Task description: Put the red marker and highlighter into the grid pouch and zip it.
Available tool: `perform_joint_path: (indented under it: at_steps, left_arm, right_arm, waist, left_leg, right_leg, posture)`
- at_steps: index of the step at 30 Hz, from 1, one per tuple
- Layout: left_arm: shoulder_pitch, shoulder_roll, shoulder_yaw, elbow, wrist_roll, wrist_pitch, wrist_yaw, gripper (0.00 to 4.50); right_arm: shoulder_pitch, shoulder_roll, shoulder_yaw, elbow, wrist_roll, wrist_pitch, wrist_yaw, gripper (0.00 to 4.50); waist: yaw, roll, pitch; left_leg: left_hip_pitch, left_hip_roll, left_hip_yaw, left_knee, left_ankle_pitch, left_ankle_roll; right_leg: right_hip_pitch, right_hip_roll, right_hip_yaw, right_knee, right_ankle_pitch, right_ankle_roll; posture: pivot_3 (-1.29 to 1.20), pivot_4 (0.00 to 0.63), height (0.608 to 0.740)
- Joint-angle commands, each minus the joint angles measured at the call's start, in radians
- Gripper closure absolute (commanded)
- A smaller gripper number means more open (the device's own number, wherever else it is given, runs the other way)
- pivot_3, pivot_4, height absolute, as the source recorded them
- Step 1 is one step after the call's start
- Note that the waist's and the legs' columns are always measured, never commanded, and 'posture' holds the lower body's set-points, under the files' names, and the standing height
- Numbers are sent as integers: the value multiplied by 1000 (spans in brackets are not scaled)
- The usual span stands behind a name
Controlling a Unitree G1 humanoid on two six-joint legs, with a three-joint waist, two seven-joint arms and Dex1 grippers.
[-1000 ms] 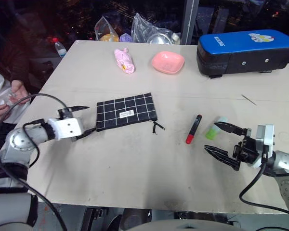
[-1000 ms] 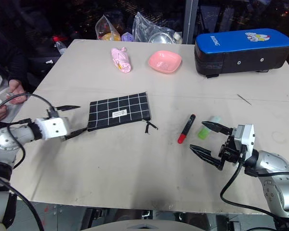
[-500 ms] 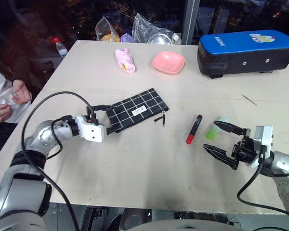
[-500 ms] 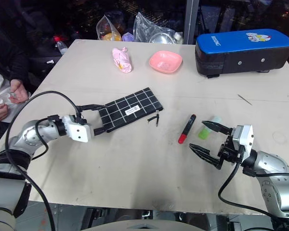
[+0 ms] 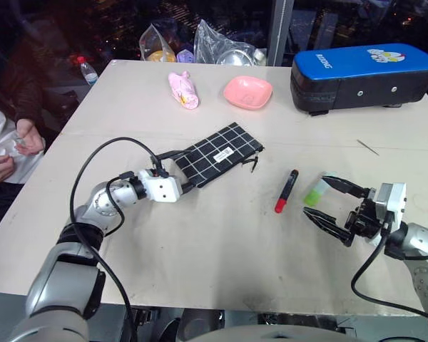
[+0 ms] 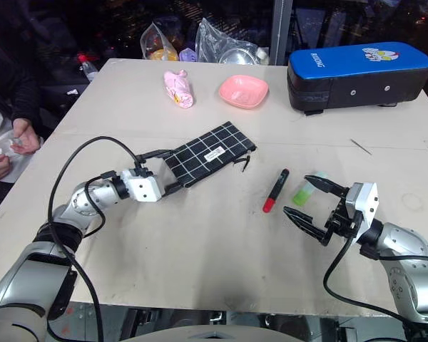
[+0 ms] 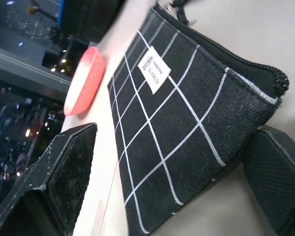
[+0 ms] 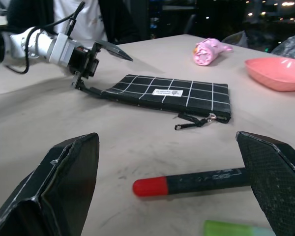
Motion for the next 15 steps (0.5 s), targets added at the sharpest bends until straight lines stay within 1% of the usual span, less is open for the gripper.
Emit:
perform_joint_path:
  at_steps: [1, 3, 7, 9, 12, 15]
  left_arm:
    - [-25, -16, 17, -44, -9, 9, 52, 48]
    - [-41, -31, 10, -42, 20, 16, 85, 48]
    - [-105, -42, -51, -49, 223, 46, 235, 48]
    - [-141, -47, -84, -46, 318, 83, 330, 48]
    - [-188, -64, -130, -31, 407, 123, 435, 48]
    - [-217, -78, -166, -14, 449, 141, 505, 48]
  right_arm:
    - [-10, 1, -30, -25, 5, -11, -20, 0]
    - [-8, 1, -29, -22, 3, -15, -23, 0]
    - [-13, 5, -27, -21, -5, -18, -40, 0]
    - [-17, 7, -23, -25, -7, -16, -48, 0]
    - [-19, 10, -19, -31, -11, -15, -59, 0]
    - [-14, 11, -23, -37, -14, -15, -66, 0]
  waist:
    - [0, 0, 0]
    - [0, 0, 0]
    - [2, 0, 0]
    - [2, 0, 0]
    - [1, 0, 0]
    - [0, 0, 0]
  left_leg:
    - [0, 0, 0, 0, 0, 0]
    - [0, 0, 0, 0, 0, 0]
    - [0, 0, 0, 1, 0, 0]
    - [0, 0, -1, 1, 0, 1]
    - [-1, 0, -1, 2, 0, 0]
    - [-1, 0, 0, 2, 0, 0]
  right_leg:
    - [0, 0, 0, 0, 0, 0]
    - [0, 0, 0, 0, 0, 0]
    - [0, 1, 0, 0, 0, 0]
    - [1, 4, 0, 0, 0, 1]
    - [1, 4, 0, 0, 1, 1]
    - [1, 4, 1, 0, 1, 1]
  posture:
    - [0, 150, 740]
    - [0, 150, 740]
    - [0, 150, 740]
    - [0, 150, 740]
    - [0, 150, 740]
    - [0, 150, 740]
